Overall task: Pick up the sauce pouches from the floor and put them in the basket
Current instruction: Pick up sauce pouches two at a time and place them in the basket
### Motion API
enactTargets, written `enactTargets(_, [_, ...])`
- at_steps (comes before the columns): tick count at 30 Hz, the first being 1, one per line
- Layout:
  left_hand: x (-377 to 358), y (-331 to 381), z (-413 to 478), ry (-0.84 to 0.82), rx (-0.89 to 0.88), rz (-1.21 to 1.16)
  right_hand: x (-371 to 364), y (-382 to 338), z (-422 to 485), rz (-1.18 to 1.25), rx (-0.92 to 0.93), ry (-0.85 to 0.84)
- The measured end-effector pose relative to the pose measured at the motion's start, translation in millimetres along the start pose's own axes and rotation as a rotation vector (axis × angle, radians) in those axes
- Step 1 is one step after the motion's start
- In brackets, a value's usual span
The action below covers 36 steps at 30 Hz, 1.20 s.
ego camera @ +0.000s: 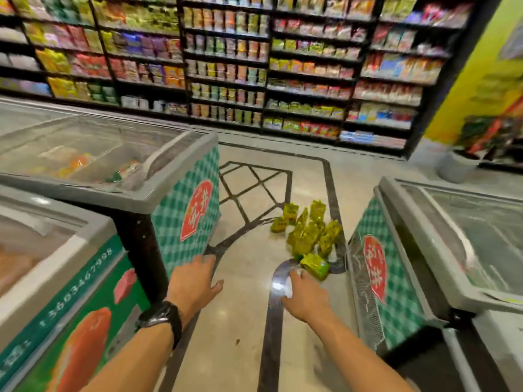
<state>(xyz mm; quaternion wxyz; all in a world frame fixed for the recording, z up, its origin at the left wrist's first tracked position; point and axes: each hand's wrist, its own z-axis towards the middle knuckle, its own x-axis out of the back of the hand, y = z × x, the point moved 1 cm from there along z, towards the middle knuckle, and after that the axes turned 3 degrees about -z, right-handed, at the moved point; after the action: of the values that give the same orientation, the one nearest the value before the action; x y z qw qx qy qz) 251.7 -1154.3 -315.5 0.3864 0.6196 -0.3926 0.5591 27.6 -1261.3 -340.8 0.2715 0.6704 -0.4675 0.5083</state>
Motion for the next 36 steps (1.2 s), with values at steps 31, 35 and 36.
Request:
enactTargets(31, [-18,56,673,-0.121,-0.286,0.060,139,97,571,0.211,-0.290,-0.065])
enactTargets(35, [-41,65,793,-0.184,-0.370,0.056,143,101,663,0.249,-0.359,-0.110])
enactTargets(36, [-49,68,818,-0.206,-0.385,0.070,140,103,682,0.266,-0.379,-0.122])
